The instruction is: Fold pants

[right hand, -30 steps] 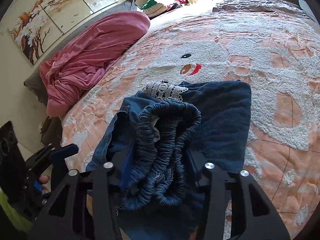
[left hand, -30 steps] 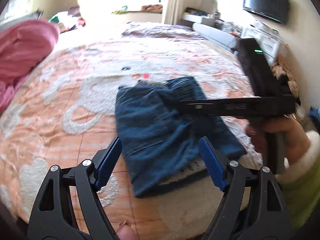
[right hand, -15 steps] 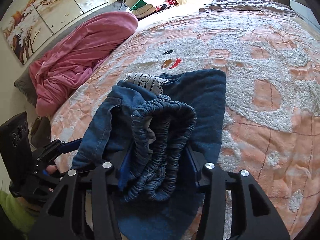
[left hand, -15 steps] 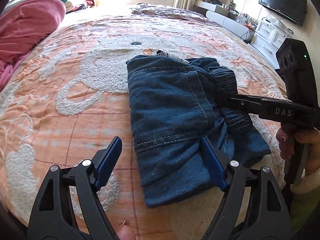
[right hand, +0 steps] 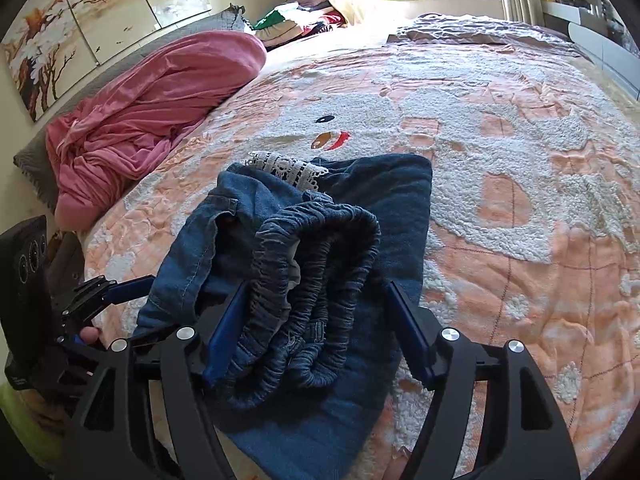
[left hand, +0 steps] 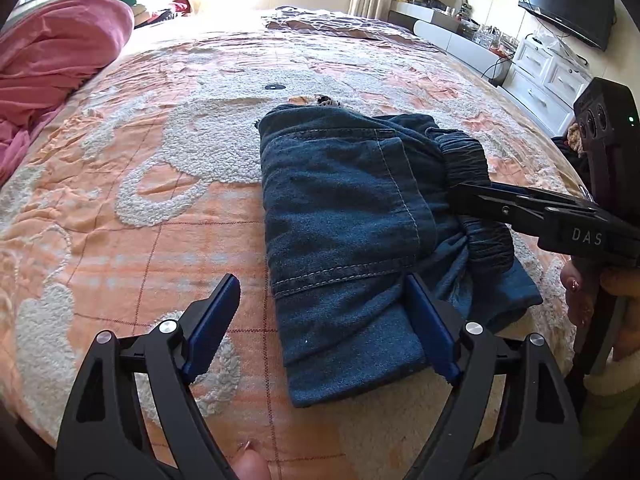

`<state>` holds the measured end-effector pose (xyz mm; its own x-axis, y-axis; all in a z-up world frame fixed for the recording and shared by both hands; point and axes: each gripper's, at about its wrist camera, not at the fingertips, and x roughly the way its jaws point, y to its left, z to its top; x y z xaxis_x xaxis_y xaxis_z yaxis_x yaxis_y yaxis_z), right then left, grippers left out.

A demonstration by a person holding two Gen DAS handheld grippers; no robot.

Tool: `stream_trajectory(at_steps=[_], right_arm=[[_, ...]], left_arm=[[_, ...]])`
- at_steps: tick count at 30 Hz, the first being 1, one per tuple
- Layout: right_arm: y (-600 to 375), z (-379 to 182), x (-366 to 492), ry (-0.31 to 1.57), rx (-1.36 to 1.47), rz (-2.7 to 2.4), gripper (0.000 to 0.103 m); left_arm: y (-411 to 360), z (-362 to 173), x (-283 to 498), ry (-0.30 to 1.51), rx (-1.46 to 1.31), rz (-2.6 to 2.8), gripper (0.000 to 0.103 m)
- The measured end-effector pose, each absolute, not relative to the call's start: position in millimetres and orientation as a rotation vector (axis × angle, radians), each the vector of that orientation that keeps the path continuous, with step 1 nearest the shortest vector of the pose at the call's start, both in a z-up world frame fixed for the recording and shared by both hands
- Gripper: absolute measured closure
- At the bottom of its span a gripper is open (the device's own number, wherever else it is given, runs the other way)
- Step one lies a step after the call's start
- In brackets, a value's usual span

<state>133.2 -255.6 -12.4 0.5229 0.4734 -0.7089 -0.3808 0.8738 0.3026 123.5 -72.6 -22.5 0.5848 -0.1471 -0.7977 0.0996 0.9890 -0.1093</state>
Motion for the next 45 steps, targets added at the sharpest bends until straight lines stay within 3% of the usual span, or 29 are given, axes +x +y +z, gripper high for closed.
stream_trajectory(at_steps=[3,16,31,36,42,45], right_arm=[[-259,-8,128,0.861,0.11,0.495,0.03],[-263,-10,111,0.856,0.067,0.439,0.03],[-294,-12,124,0.832,0.202,0.415,0.03],[-305,-21,144,0.873,0.304,0.428,0.041],[-297,-32,169,0.928,0.307,0.454,0.045],[-292,-38,178,0.949,0.311,0.463,0.05]], left_arm=[[-72,-21,122,0.934,-0.055,-0.14,0.027],[-69,-24,121,0.941,-0.056,-0.129,0.023],[-42,-7,135,0.901,-0.156,-0.117,0.021],[-40,-24,151,0.956,-0.214,-0.152,0.021],[-42,-35,158,0.977,-0.238,-0.171,0.021],[-47,-38,159,0.979,-0.228,-0.18,0.027]])
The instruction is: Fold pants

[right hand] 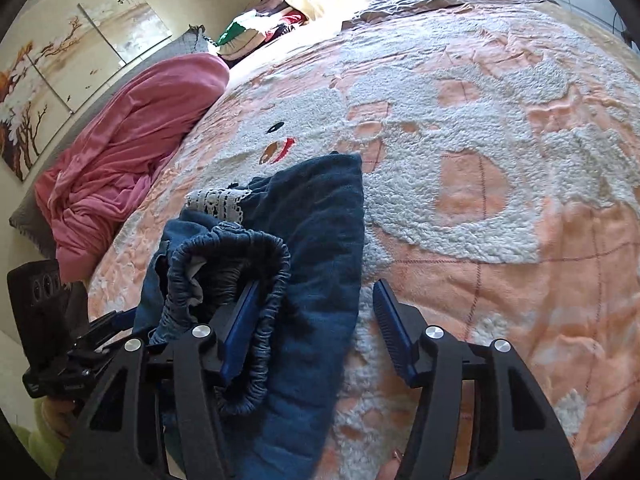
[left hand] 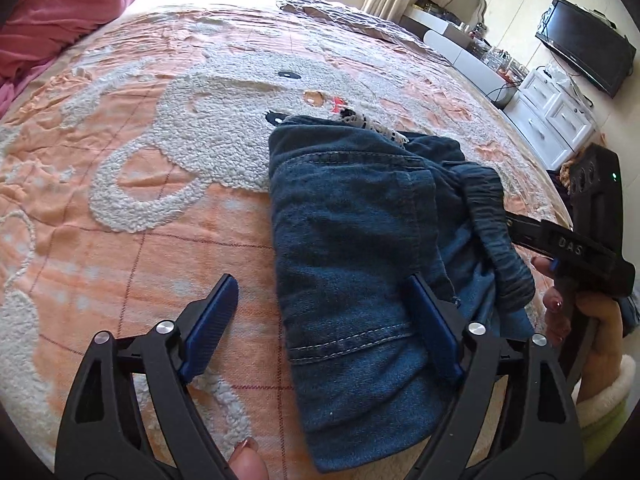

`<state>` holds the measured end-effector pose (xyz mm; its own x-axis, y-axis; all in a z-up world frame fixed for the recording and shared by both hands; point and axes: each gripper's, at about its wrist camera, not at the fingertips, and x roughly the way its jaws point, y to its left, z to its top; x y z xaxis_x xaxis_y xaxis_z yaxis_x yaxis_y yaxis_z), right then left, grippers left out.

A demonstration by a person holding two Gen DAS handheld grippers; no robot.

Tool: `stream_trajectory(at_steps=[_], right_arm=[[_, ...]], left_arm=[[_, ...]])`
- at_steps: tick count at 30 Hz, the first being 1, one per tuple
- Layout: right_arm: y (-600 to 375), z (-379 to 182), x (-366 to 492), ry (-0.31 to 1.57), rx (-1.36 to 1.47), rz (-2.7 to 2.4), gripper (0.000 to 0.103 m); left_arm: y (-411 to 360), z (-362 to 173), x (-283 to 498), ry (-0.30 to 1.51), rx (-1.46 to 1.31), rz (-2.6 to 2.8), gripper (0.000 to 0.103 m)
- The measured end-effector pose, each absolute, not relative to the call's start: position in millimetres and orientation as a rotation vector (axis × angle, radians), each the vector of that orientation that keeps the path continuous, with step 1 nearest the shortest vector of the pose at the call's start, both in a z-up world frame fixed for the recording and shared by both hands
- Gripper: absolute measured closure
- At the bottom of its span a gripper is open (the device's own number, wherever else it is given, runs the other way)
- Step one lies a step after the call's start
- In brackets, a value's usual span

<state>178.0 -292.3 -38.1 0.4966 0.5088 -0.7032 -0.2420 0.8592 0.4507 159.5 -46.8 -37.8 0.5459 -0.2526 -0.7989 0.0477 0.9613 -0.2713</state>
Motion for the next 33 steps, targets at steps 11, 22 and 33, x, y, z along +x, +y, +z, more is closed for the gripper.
stream_trajectory(at_steps=[11,22,33], right_arm=[[-272,-31,172,0.893,0.233,0.491,0.089],[-215,18,177,0.709,0.066,0.499,0.092],[-155,15,244,0.728,-0.013,0.471,0.093]], left_arm=[[-66,-33,160,0.938,-0.184,-0.219,0.075],[-41,1,171,0.835,-0.135,-0.185,0.08],[14,-1,210,0.78,-0.131,-0.072,0.08]])
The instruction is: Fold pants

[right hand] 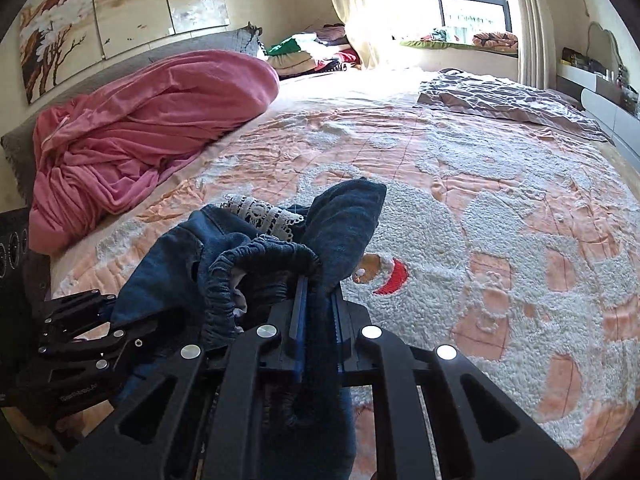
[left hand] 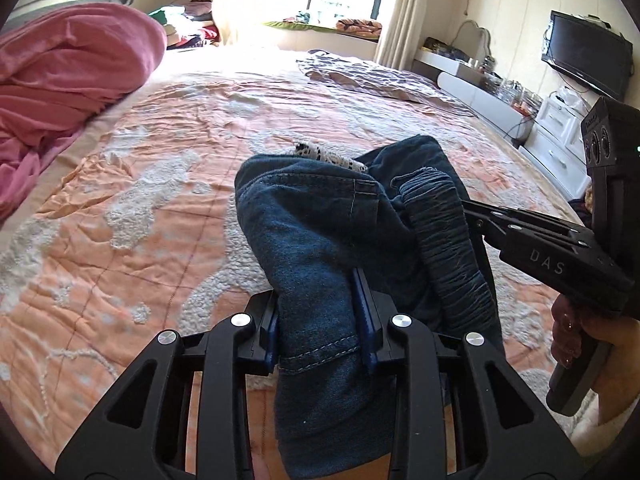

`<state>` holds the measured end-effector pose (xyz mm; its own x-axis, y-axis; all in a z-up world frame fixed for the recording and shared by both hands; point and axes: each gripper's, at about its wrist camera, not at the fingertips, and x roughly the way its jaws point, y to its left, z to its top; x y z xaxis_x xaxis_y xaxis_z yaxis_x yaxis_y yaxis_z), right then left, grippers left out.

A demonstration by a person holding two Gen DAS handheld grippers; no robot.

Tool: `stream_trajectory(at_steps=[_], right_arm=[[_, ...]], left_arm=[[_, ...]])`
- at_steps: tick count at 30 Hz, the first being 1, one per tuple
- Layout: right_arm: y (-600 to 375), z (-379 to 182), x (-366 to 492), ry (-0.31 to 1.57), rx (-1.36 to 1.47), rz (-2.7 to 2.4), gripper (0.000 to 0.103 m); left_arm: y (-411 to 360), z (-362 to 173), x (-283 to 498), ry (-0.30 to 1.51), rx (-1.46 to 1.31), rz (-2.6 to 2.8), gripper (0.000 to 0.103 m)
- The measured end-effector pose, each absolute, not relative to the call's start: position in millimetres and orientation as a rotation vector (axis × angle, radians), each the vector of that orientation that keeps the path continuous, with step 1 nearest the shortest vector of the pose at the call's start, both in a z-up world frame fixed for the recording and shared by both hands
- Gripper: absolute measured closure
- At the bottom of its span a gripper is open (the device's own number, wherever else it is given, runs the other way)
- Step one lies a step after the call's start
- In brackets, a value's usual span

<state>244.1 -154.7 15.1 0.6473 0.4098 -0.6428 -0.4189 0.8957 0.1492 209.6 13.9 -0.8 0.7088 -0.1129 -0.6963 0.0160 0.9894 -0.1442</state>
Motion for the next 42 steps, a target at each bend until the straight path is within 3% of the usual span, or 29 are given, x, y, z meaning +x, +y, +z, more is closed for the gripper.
stream_trajectory(at_steps=[6,11,19,21,26,42], right_arm=[[-149,-15,264,0.822,-0.044,0.395,0.093],[-159,-33,272,0.902,-0.008,0.351,0.088],[-165,-39,267,0.906,-0.022,0.305,0.068],[-171,-38,264,0.916,-0.005,0.281,0.051],[-187,-33,246,0.911,0.055,0.299,0.037],[-200,-13,168,0.801,0.048,0.301,0.014]], left_arm=[[21,-18,217,0.833,-0.144,-0.061,0.079],[23,-23,214,0.847,-0.156,-0.057,0.071],[25,-26,212,0.859,-0.164,-0.05,0.067],[25,-26,213,0.861,-0.164,-0.047,0.065],[28,-23,211,0.853,-0.173,-0.045,0.056],[23,-2,173,0.8,-0.145,-0.045,0.026]])
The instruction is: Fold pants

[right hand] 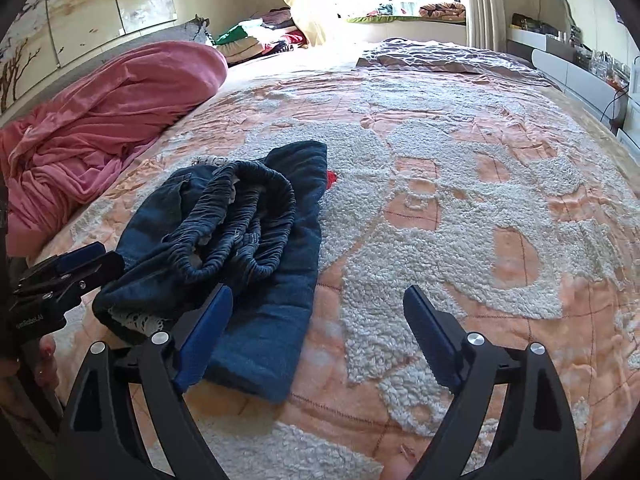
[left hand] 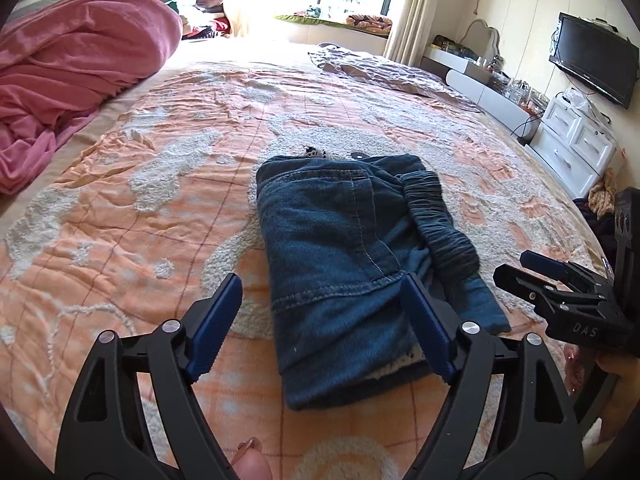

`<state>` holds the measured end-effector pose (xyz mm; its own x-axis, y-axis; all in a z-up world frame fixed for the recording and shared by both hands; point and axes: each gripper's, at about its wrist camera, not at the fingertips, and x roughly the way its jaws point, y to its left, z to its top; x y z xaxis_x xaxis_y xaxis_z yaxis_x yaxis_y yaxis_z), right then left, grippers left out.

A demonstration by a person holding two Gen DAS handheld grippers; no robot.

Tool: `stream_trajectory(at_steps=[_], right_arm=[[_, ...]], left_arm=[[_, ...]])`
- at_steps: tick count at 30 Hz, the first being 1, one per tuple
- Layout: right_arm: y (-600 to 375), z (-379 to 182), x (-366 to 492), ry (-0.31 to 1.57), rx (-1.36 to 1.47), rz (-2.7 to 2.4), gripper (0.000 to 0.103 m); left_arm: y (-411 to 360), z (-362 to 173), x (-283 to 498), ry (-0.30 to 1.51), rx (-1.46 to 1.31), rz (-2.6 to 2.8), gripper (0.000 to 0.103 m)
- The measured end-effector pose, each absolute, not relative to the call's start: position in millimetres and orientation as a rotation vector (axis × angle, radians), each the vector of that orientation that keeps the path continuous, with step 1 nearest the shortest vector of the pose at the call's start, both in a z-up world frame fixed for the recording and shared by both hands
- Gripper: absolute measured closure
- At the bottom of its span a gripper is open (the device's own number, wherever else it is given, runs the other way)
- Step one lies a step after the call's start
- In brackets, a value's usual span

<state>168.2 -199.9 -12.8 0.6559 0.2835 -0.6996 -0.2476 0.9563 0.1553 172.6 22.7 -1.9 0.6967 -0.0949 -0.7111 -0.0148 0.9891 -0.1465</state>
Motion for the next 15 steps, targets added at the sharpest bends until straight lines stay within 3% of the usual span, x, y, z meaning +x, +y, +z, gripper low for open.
stream_trajectory(at_steps=[8,15], right_arm=[[-201,2,135,0.752,0.035,0.307,0.008],[-205,14,112,0.722,0.035,0.302,0.005]], left_arm=[[17,18,145,0.75,-0.134,-0.018,0.011],[15,26,116,0.748,-0.138,-0.008,0.01]])
